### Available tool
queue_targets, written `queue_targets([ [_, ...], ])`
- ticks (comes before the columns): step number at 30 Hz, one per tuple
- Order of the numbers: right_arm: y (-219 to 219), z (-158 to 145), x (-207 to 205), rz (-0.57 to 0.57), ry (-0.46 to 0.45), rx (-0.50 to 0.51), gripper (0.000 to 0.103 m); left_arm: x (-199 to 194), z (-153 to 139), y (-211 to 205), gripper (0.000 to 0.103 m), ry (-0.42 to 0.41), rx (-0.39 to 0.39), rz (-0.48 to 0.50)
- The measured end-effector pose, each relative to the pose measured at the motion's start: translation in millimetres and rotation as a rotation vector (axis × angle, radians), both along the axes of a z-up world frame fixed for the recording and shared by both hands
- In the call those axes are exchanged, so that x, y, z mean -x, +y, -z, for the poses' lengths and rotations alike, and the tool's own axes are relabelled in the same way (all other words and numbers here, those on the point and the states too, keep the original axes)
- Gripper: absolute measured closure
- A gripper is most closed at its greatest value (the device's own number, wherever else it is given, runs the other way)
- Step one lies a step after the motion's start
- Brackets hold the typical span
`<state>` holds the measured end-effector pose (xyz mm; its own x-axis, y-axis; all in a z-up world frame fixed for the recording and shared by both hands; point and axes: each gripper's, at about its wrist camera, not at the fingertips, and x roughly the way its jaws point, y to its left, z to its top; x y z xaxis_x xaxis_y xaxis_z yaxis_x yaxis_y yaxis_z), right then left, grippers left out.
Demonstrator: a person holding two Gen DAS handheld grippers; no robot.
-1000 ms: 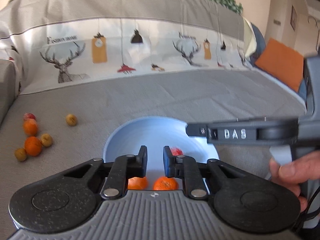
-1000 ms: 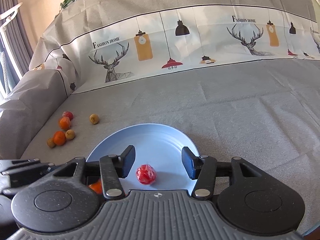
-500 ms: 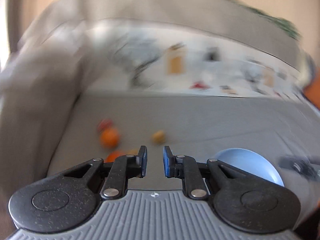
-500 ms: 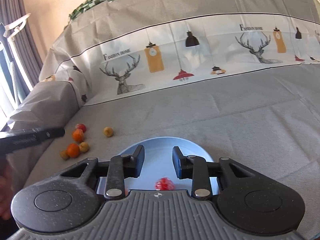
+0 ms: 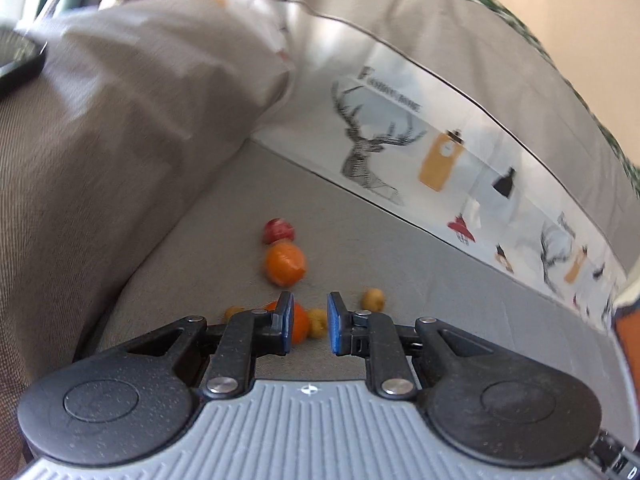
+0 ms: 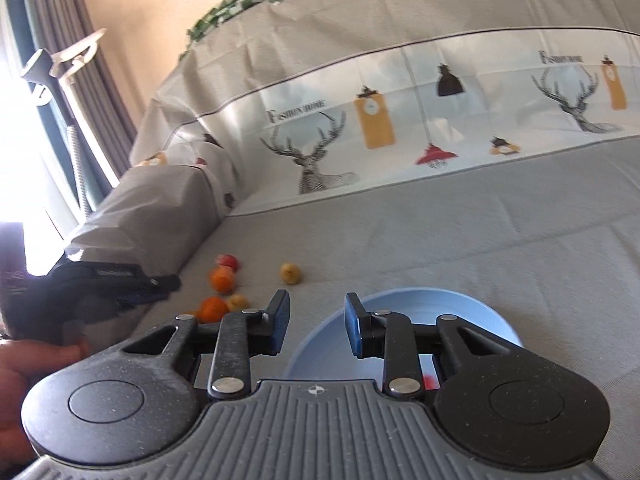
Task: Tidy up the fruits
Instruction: 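Move both tools back to the fruit pile and grasp an orange with the left tool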
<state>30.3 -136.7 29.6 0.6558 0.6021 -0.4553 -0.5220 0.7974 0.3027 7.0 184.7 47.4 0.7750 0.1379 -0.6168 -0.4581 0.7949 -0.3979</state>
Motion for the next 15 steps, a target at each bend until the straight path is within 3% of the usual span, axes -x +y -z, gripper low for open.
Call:
queue_targets([
  [4, 15.9, -3.7, -8.9, -0.028, -0.016, -0.002, 0.075, -2.4, 5.7, 11.7, 0.084, 0.006, 0.045, -0.043],
  [8, 32.3, -2.6, -25.6, -0.042, -0.004, -0.015, 0.075, -6.0, 11.4, 15.4, 0.066, 0.025, 0.06, -0.079],
  [15, 68.4, 10.4, -67.0, -0.07, 0.047, -0.031, 0.075, -16.9, 17.0, 12.6, 0.066, 0.047, 0.021, -0.085],
])
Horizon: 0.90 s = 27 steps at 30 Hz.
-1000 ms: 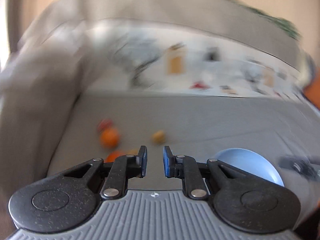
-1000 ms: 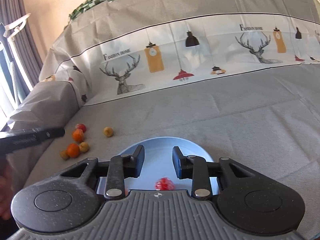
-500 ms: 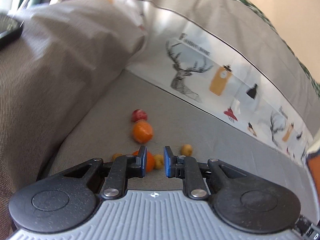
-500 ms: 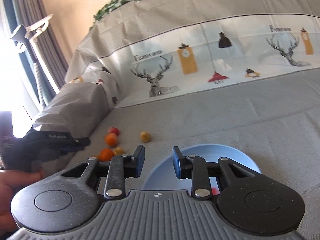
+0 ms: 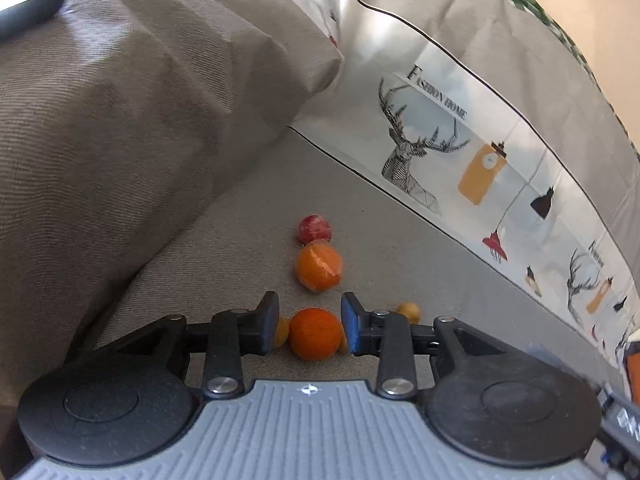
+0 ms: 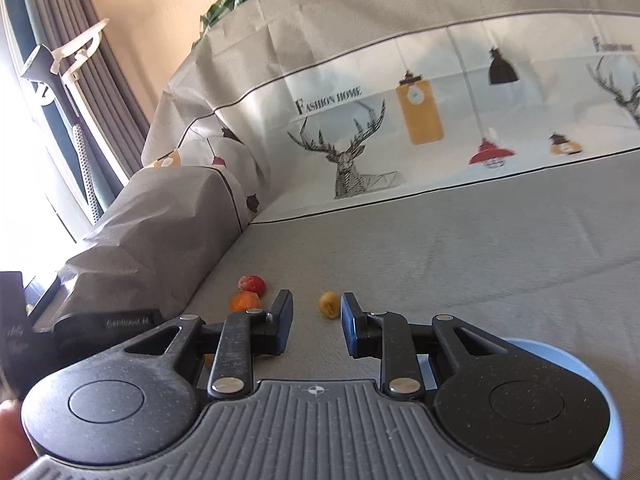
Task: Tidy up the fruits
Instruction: 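Move both tools back to the fruit pile and grasp an orange with the left tool, then grasp a small yellow fruit with the right tool while the left tool lifts the orange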
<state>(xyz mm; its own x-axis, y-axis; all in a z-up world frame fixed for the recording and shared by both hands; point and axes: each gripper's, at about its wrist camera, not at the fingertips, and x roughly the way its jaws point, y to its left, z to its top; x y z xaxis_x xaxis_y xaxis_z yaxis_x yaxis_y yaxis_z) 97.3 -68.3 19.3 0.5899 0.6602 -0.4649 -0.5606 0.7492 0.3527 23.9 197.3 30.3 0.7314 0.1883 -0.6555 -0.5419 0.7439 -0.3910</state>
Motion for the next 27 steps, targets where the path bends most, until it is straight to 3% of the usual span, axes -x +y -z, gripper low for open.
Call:
queue_targets([
  [6, 41.7, 20.4, -34.3, -0.015, 0.059, 0.045, 0.073, -19.2, 8.7, -13.7, 0.066, 0.051, -0.072, 0.047],
  [8, 57.1, 28.3, -43.4, -0.017, 0.053, 0.086, 0.066, -23.8, 11.6, -15.4, 0.066, 0.062, -0.083, 0.05],
  [11, 75.7, 37.2, -56.3, -0.018, 0.041, 0.132, 0.065, -29.9, 13.4, -19.5, 0.066, 0.071, -0.111, 0.064],
  [16, 95.9, 51.8, -79.4, -0.023, 0.08, 0.195, 0.063, -38.7, 16.3, -27.2, 0.066, 0.113, -0.187, 0.082],
  [20, 104.8, 64.3, -88.7, -0.034, 0.115, 0.245, 0.063, -42.2, 19.7, -29.0, 0.064, 0.141, -0.2, 0.091],
  [21, 105.2, 65.4, -89.0, -0.036, 0.115, 0.248, 0.064, -43.0, 20.8, -29.1, 0.063, 0.146, -0.196, 0.096],
  [23, 106.3, 64.9, -87.9, -0.043, 0.099, 0.258, 0.077, -42.8, 20.6, -30.0, 0.063, 0.149, -0.201, 0.099],
  [27, 101.3, 59.7, -85.6, -0.038, 0.092, 0.238, 0.077, -40.8, 18.3, -29.9, 0.065, 0.144, -0.198, 0.095],
])
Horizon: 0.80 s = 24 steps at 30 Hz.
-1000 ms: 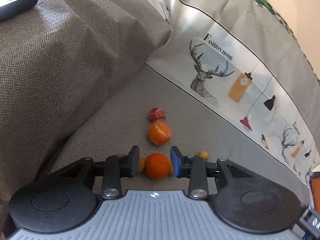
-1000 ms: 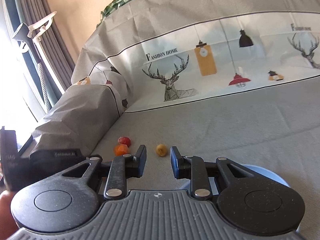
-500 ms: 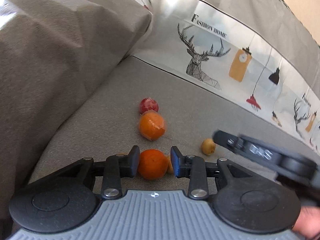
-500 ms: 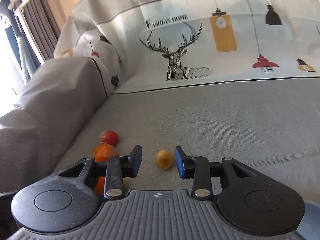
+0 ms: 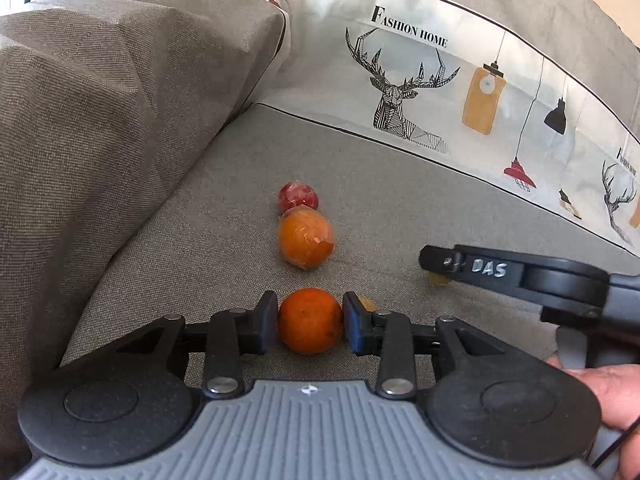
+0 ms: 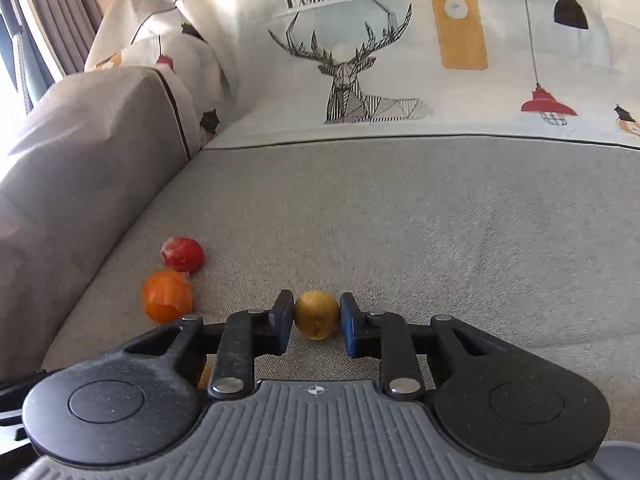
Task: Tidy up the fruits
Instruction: 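Grasp a small yellow fruit with the right tool while the left tool lifts the orange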
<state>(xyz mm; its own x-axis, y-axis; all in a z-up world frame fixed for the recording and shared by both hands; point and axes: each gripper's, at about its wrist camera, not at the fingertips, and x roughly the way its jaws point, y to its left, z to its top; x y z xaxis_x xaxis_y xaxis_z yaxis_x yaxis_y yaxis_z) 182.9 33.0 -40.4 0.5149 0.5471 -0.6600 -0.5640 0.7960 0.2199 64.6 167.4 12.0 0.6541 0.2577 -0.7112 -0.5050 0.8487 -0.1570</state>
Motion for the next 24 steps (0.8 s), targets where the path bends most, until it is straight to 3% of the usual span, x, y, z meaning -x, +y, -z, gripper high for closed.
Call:
queue_targets([
  [12, -46.0, -60.0, 41.7, 0.016, -0.155, -0.093, 0.077, 32.9, -36.3, -20.9, 0.065, -0.183, -0.051, 0.05],
  [19, -106.5, -97.9, 93.0, 0.049, -0.209, -0.115, 0.077, 60.5, -58.2, -49.1, 0.065, -0.269, -0.036, 0.116],
  [24, -158.0, -108.9, 132.2, 0.098, -0.232, -0.128, 0.077, 81.6, -68.7, -66.5, 0.065, -0.308, -0.009, 0.172],
])
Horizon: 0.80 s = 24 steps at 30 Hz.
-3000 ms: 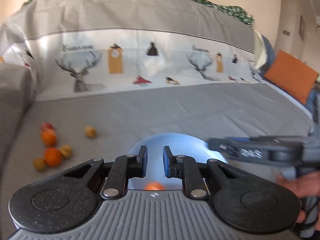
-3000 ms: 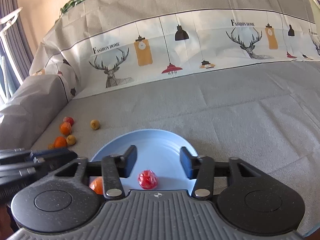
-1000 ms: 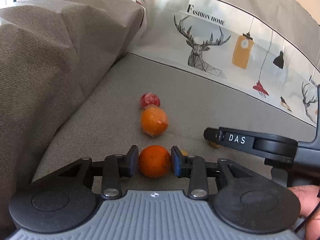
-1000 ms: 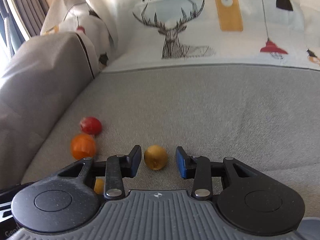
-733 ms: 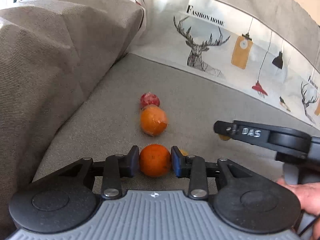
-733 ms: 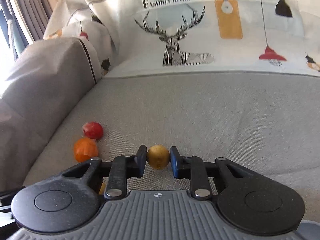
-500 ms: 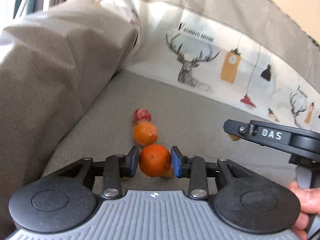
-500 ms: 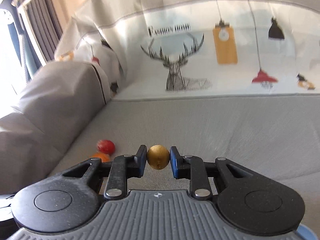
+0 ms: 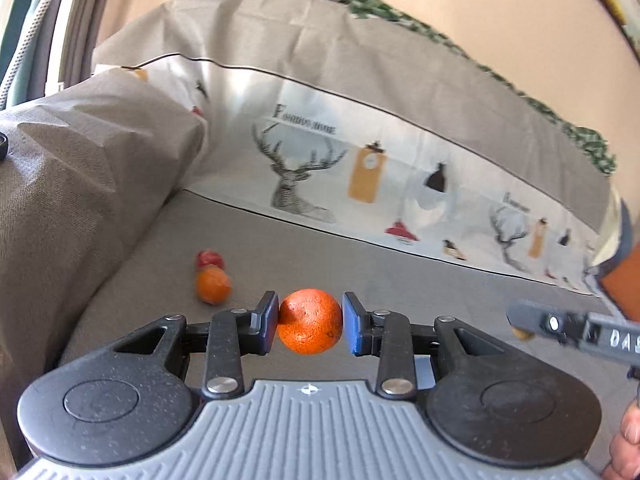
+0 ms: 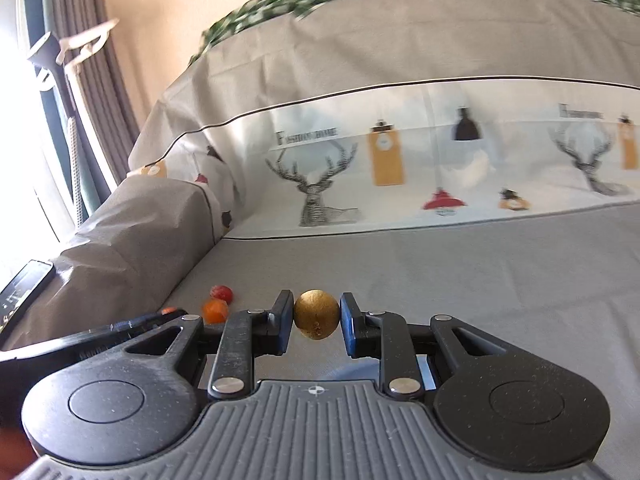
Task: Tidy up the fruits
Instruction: 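Grasp a small yellow fruit with the right tool while the left tool lifts the orange, then carry the orange and yellow fruit over the blue plate with both tools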
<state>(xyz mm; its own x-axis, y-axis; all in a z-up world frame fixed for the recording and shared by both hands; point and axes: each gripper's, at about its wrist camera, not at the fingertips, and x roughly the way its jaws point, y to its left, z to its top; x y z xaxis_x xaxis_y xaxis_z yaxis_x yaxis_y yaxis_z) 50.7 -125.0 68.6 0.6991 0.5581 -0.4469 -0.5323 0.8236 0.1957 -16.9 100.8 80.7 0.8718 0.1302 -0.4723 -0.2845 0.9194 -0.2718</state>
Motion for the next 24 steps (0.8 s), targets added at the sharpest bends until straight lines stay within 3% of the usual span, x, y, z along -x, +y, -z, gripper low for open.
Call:
queue_targets([
  [7, -55.5, 21.7, 36.8, 0.071, 0.018, -0.003, 0.077, 19.9, -2.7, -19.7, 0.065, -0.011, 0.062, 0.072],
  [14, -80.8, 42.8, 34.3, 0.134, 0.041, 0.029, 0.077, 16.2, 3.6, -47.4, 0.065, 0.027, -0.05, 0.151],
  [24, -79.0, 50.6, 24.3, 0.17, 0.076, 0.004, 0.077, 1.6, 16.1, -61.3, 0.065, 0.067, -0.09, 0.223],
])
